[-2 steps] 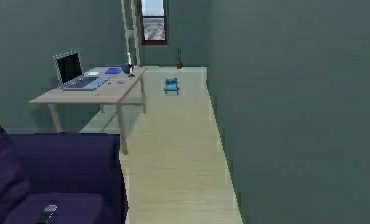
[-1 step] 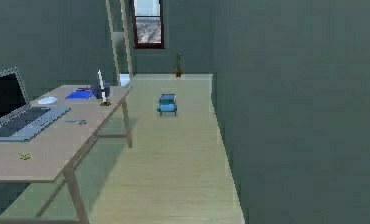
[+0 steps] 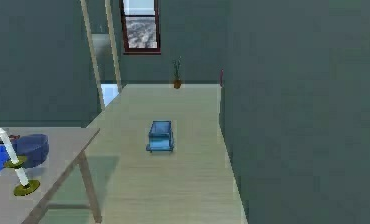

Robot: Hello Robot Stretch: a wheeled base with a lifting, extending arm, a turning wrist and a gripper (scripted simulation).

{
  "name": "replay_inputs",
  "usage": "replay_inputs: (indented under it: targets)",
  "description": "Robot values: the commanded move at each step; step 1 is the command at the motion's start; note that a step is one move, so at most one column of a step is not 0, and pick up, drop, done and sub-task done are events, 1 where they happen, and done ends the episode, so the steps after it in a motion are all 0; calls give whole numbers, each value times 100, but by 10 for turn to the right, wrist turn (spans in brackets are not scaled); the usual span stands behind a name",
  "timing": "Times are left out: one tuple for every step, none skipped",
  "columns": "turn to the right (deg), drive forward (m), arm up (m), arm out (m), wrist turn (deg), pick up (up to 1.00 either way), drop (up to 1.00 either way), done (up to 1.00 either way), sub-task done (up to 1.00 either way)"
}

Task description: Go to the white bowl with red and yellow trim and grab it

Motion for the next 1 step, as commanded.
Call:
replay_inputs:
  targets:
    - [0, 100, 0, 0, 0, 0, 0, 0, 0]
